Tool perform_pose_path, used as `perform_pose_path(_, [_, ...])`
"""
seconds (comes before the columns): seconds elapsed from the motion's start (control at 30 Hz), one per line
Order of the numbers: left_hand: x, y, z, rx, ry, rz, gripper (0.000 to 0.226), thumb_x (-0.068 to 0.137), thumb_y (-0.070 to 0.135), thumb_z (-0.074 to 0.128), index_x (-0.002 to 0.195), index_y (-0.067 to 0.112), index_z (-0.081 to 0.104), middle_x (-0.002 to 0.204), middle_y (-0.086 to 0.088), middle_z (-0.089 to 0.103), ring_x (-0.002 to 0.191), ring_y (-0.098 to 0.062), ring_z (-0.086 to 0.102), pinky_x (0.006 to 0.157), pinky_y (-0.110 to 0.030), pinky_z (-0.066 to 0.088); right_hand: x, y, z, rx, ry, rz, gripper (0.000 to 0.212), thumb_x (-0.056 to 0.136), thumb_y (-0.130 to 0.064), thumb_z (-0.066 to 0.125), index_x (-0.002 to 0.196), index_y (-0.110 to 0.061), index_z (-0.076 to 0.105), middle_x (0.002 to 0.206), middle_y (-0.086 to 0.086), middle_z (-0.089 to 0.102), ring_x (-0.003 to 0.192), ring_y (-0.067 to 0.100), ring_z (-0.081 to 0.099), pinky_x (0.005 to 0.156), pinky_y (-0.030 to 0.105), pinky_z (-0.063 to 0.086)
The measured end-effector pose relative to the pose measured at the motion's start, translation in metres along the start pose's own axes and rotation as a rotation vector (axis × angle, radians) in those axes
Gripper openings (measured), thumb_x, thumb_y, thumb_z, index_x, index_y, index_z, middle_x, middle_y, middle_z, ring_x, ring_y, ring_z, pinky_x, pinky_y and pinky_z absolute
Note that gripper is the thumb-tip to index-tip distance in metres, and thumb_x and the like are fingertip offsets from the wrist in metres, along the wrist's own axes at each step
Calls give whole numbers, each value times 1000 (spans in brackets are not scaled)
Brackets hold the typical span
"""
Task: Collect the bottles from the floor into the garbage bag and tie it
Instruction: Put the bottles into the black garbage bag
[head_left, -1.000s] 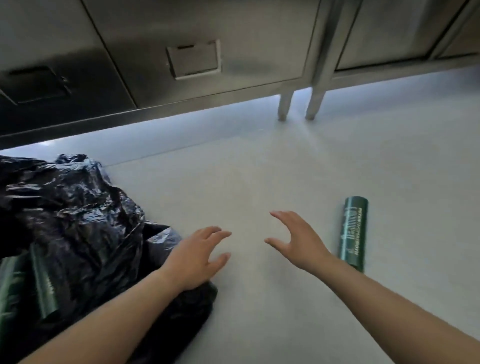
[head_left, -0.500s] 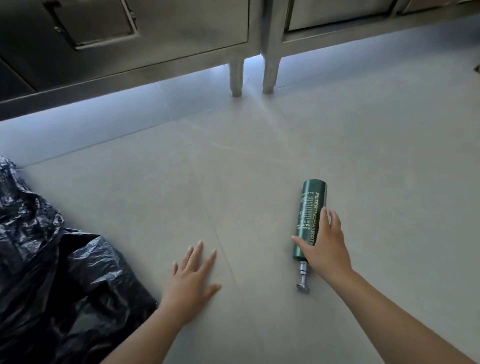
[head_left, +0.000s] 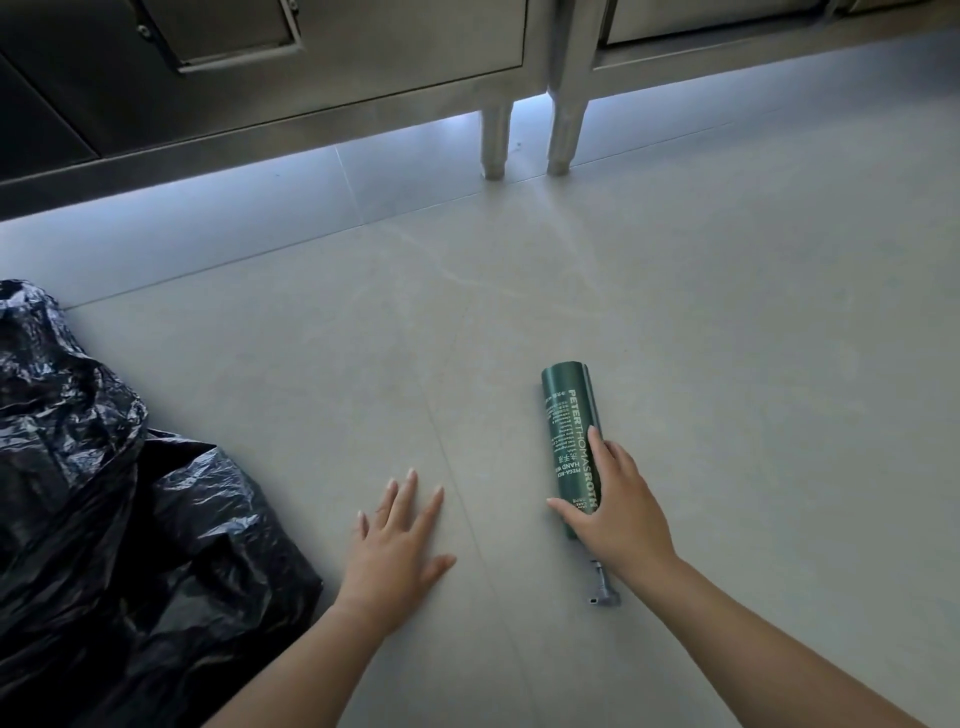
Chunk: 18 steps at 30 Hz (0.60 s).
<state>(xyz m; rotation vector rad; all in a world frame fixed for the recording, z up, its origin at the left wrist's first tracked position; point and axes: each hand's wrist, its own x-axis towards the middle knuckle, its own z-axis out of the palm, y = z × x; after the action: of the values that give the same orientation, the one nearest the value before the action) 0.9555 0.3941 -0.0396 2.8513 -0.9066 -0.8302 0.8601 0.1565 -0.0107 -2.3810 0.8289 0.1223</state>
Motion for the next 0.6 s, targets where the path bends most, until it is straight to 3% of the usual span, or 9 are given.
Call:
perform_pose_path(0.23, [1,-11,-22,56,-1,54,68,91,58,34,148,36,4,160,2,-7,147,-19,-4,116,-46,9,-1,-34,5,181,-17,-62,88,74,-40,72,146,-24,24,142,-3,42,124,13,45,99,25,39])
perform_pose_path(0.3, [-4,-22,-40,104,103,57,65,92,54,35,148,36,7,160,3,-2,147,-17,-2,116,-48,7,-3,-57,4,258,-35,-90,87,72,-41,72,145,-25,27,141,-4,45,120,10,47,100,29,42])
perform_pose_path(0.43, [-25,-62,-94,88,322,-48,62,91,54,35,147,36,14,159,3,11,147,-17,6,114,-48,13,0,-119,-14,312,-22,-238,85,69,-44,72,142,-31,31,134,-9,49,108,3,48,90,23,42])
perform_pose_path(0.6, [-72,-135,-173,83,446,-105,61,90,52,42,145,33,23,155,2,25,143,-18,21,113,-47,22,2,-223,-42,261,-67,-503,82,70,-42,73,141,-34,33,129,-10,52,101,4,50,83,21,40])
